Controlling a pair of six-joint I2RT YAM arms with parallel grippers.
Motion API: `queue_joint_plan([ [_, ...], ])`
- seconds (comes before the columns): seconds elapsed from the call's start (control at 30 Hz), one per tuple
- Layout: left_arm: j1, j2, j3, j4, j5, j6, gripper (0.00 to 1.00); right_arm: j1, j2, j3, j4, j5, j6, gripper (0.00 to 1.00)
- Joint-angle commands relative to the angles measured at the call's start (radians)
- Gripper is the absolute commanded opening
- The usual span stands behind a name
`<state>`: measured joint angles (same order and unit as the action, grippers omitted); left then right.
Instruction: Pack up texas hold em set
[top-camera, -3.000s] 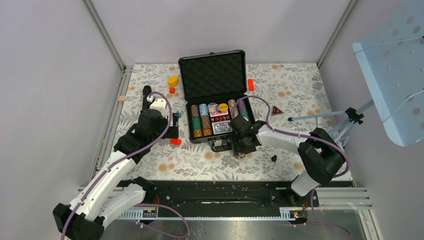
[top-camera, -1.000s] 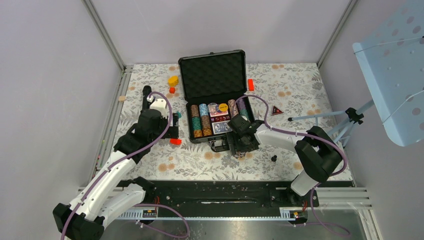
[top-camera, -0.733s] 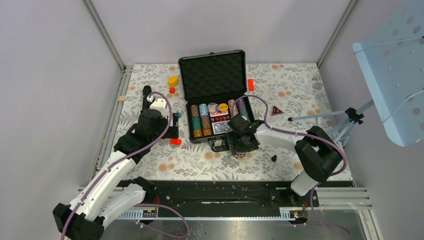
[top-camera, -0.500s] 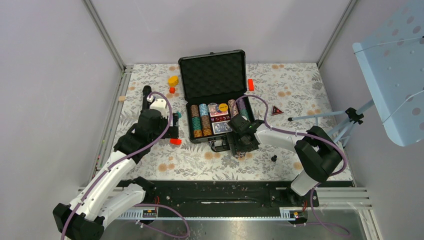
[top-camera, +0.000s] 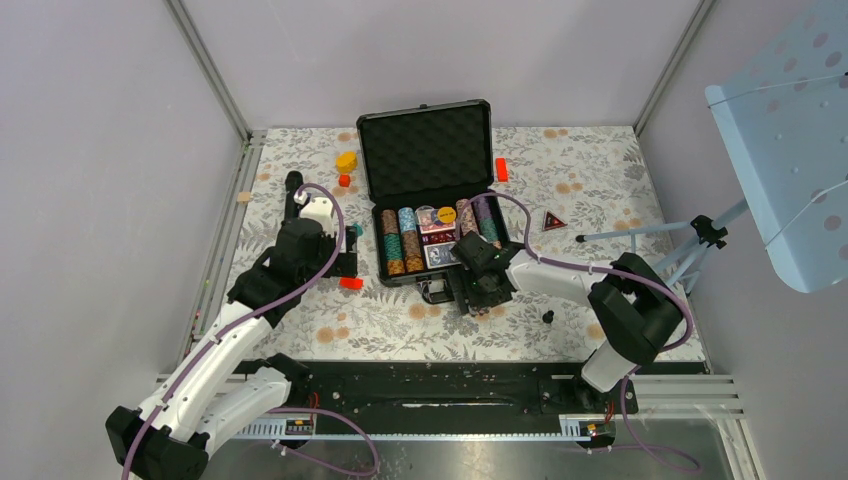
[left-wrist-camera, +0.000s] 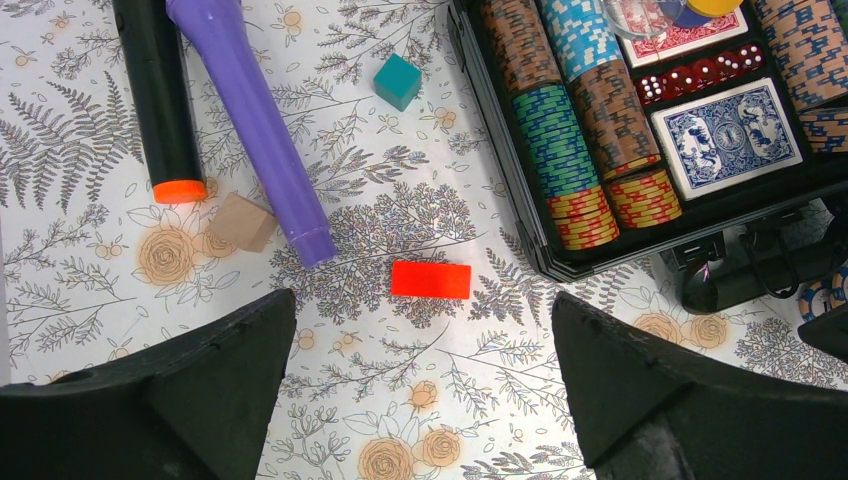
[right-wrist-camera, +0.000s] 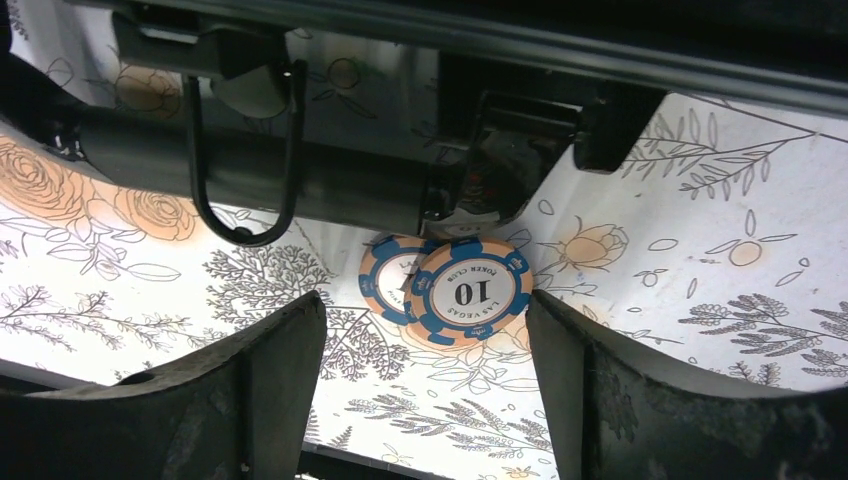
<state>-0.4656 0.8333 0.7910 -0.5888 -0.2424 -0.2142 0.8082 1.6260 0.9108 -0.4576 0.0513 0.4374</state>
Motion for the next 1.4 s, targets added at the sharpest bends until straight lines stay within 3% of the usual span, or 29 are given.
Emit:
queue_joint_plan([
  [0.0,0.004,0.001,-0.001,0.04,0.014,-0.001,0.99,0.028,0.027,0.017,-0.011,-0.046,-0.007,0.79],
  [0.93,0.004,0.001,-0.002,0.043,0.016,0.0,0.99,0.056,0.056,0.051,-0.044,0.029,-0.006,0.53],
  [1.0,0.004,0.001,-0.003,0.041,0.015,0.0,0.99,0.056,0.059,0.054,-0.045,0.031,-0.005,0.54],
  [1.17,0.004,0.0,-0.002,0.042,0.016,-0.001,0.99,0.055,0.061,0.059,-0.045,0.047,0.001,0.64],
  [1.37,0.004,0.0,-0.003,0.04,0.014,-0.001,0.99,0.055,0.081,0.075,-0.055,0.076,0.004,0.64],
])
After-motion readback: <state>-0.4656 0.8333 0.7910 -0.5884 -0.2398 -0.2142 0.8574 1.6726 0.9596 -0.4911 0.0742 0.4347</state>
